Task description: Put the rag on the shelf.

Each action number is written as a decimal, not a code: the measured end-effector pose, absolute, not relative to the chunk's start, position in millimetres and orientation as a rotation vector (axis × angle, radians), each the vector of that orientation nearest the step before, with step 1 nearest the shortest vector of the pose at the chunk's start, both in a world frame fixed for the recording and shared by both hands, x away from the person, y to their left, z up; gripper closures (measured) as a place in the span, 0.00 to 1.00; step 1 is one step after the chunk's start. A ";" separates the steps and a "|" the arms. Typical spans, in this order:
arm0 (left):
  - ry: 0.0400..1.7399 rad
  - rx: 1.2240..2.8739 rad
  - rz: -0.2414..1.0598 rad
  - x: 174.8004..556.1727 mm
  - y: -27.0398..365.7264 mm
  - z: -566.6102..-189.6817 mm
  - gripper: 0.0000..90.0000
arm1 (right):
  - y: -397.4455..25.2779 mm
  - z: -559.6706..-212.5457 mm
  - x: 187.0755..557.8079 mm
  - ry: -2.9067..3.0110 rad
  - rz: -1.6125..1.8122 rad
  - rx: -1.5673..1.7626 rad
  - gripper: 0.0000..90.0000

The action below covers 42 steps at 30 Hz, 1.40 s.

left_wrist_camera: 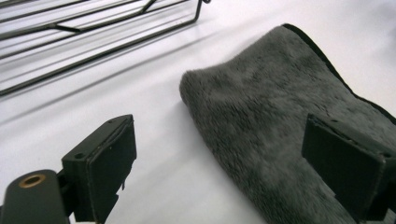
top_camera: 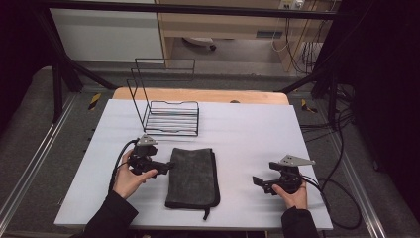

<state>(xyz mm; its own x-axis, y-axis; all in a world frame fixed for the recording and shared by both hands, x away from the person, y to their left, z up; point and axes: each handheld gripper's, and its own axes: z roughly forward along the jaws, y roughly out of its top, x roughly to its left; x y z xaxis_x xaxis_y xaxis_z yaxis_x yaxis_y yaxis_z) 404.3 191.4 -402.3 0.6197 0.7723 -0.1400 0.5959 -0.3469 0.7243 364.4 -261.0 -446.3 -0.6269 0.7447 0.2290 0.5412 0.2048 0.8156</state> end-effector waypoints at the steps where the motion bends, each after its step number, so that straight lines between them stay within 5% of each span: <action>1: 1.070 2.068 0.290 406.8 190.9 -402.8 0.11 | -261.1 -446.4 364.4 2.262 1.386 1.231 0.02; 10: 1.116 2.059 0.279 431.3 185.1 -410.6 0.20 | -260.5 -446.7 364.4 2.265 1.390 1.229 0.02; 33: 1.178 2.119 0.178 452.5 172.9 -436.8 0.76 | -260.7 -446.5 364.7 2.262 1.396 1.228 0.02; 42: 1.178 2.128 0.176 451.2 170.6 -439.9 0.79 | -256.7 -444.3 365.6 2.259 1.395 1.231 0.02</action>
<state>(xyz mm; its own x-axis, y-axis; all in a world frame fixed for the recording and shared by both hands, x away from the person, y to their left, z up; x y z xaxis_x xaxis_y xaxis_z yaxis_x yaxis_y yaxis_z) 451.2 170.6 -439.9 0.5795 0.7898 -0.2010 0.6964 -0.3518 0.6255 365.6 -256.7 -444.3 -0.6268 0.7440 0.2316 0.5402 0.2008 0.8172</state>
